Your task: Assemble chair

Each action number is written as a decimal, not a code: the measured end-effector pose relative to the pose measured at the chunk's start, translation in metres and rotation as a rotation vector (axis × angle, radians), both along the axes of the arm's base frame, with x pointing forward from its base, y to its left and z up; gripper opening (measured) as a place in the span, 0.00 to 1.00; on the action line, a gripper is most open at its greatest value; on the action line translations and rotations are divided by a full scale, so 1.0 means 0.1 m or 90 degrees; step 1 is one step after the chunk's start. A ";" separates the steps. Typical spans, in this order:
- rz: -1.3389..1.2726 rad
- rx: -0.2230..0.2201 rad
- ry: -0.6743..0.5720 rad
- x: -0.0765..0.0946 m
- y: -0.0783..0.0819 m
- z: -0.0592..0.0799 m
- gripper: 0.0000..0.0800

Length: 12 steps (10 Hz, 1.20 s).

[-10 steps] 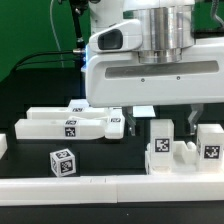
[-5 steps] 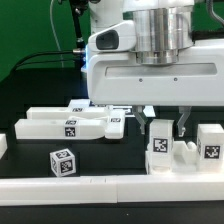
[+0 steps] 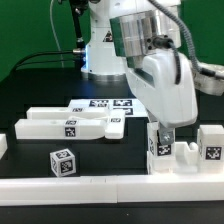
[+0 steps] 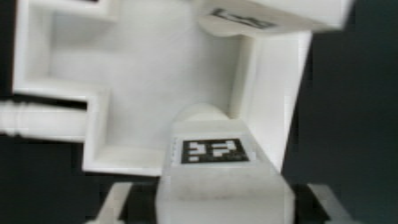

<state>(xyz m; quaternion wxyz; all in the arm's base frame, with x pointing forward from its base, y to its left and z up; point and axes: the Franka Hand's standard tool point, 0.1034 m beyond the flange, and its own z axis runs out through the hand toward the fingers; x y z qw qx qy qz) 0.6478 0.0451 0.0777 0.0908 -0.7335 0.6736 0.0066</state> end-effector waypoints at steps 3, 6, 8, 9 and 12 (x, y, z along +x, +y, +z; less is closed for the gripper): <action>0.026 -0.003 -0.003 0.00 0.00 -0.01 0.59; 0.309 -0.029 -0.036 0.01 0.02 0.01 0.80; 0.414 -0.042 -0.050 0.01 0.01 0.01 0.81; 0.587 -0.076 -0.067 0.01 0.00 0.03 0.81; 0.775 -0.110 -0.095 0.00 0.00 0.02 0.81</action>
Offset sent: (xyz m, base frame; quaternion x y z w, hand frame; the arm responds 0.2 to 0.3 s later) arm 0.0068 0.0232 0.0119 -0.0202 -0.0588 -0.4036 0.9128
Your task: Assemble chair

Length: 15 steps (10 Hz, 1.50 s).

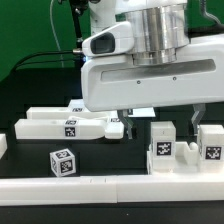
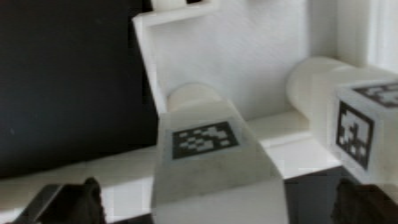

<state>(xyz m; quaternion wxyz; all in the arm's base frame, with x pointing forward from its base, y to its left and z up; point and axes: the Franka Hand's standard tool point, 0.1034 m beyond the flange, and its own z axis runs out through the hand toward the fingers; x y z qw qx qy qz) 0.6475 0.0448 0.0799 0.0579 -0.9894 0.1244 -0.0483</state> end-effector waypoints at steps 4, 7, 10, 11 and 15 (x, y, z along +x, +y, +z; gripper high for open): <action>-0.118 0.013 0.012 0.00 -0.01 -0.01 0.36; -0.413 0.044 0.050 0.03 -0.03 -0.02 0.36; -0.785 0.097 0.084 0.03 -0.04 -0.02 0.36; -0.803 0.099 0.086 0.03 -0.04 -0.02 0.36; -0.472 0.054 0.062 0.00 -0.03 -0.02 0.57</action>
Offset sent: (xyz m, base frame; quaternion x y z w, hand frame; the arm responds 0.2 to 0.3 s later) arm 0.0000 0.0000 0.0000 0.0000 0.0000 0.1938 0.9810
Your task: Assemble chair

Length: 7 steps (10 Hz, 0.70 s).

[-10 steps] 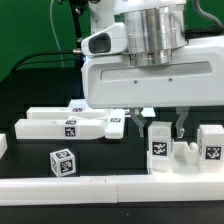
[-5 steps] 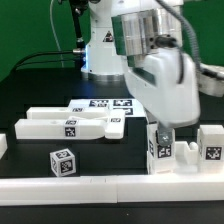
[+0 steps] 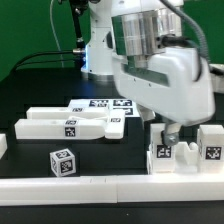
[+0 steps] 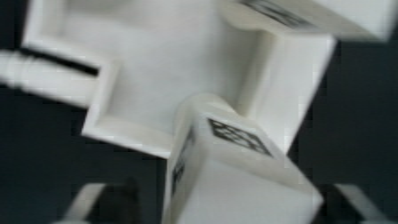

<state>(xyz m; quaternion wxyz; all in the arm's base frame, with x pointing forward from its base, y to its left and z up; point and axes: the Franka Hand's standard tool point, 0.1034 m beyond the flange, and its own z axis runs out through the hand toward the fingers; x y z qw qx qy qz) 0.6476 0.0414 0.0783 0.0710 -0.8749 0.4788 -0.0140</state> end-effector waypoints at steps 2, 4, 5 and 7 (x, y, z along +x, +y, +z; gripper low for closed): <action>0.081 -0.009 -0.009 0.00 -0.01 -0.01 0.79; 0.204 -0.030 -0.024 0.01 -0.03 -0.01 0.81; 0.341 -0.067 -0.044 0.02 -0.03 -0.01 0.81; 0.532 -0.110 -0.083 0.05 0.00 -0.04 0.81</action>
Offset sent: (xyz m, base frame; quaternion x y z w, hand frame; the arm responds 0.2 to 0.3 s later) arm 0.0000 0.0000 0.0000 0.0000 0.0000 -0.1938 0.9810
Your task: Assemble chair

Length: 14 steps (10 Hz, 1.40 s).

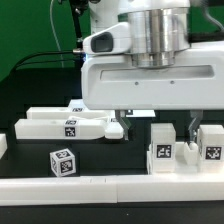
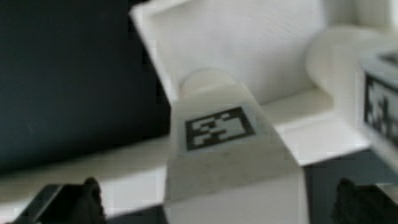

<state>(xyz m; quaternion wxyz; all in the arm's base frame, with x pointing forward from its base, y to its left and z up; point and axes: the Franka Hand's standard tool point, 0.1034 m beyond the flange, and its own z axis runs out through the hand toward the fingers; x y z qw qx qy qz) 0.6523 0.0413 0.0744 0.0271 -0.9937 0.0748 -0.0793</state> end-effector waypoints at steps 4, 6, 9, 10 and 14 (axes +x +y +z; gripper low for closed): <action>-0.100 0.018 0.006 -0.01 0.00 -0.01 0.48; -0.188 0.033 0.009 -0.01 0.00 -0.01 0.35; -0.585 0.076 0.036 -0.01 -0.03 0.00 0.35; -0.715 0.101 0.052 -0.01 -0.04 -0.02 0.35; -0.904 0.138 0.075 -0.04 -0.04 -0.02 0.46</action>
Offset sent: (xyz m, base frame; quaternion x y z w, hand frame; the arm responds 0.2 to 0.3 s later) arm 0.0000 0.0000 0.0000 0.0000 0.0000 0.1938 0.9810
